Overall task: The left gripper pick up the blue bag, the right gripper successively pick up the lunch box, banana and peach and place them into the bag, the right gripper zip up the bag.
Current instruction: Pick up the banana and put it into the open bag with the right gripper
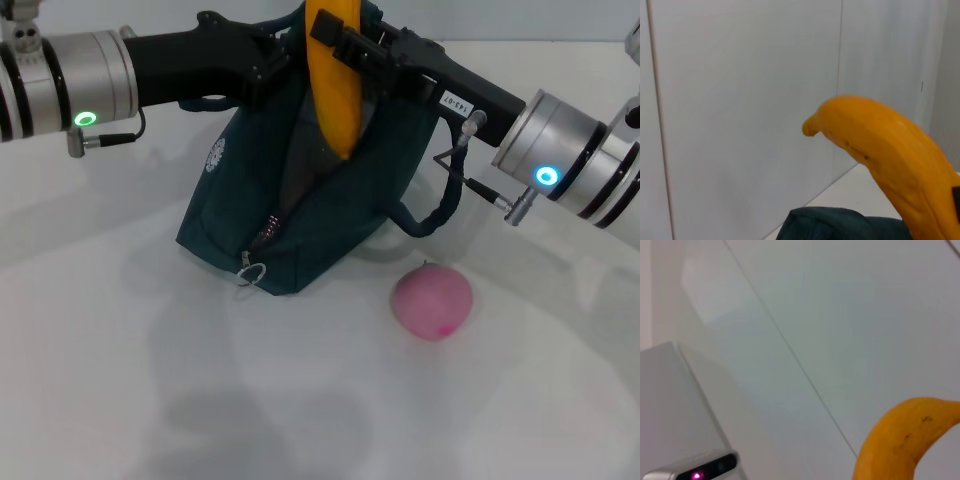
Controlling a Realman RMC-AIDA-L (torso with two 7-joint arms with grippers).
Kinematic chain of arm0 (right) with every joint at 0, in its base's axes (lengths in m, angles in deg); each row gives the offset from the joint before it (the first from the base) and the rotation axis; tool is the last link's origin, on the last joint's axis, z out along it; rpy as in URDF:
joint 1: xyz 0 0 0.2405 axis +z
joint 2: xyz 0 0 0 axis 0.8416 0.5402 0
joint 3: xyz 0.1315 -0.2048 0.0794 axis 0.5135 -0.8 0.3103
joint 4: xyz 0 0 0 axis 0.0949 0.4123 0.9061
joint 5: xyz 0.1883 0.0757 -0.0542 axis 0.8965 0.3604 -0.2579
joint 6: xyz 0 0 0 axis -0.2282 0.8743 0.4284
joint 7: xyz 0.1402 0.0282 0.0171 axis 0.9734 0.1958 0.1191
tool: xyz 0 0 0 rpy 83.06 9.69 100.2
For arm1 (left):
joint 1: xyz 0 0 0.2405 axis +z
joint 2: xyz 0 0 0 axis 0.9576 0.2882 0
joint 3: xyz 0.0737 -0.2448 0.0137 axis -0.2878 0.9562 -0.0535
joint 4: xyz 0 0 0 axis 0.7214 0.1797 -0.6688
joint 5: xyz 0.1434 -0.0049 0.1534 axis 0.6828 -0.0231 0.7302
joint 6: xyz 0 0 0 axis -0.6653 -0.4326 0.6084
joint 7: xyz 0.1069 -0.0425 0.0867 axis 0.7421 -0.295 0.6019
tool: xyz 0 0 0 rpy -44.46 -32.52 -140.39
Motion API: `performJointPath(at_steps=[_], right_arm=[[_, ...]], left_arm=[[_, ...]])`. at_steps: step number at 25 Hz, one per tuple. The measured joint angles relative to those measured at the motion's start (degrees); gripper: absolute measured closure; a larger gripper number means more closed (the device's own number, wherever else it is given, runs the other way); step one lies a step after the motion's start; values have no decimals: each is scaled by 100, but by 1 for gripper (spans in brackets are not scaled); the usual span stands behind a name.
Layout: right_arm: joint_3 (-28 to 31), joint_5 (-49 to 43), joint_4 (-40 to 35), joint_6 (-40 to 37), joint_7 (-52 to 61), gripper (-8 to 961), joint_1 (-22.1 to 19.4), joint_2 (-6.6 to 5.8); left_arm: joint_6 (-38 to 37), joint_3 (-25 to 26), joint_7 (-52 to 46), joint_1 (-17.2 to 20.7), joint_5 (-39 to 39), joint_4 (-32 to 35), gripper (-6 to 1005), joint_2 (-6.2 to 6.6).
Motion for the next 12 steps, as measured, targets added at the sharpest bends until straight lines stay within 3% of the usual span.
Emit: performJointPath(at_steps=[8,12], right_arm=[[-295,130,-78,-26,4,515,-24,-1],[-366,131,-108,-2,-27,400,-48,0]], left_arm=[[4,34,70,-6,-2,-175,963,15],[3,35,71,-1,-2,-190,963,13]])
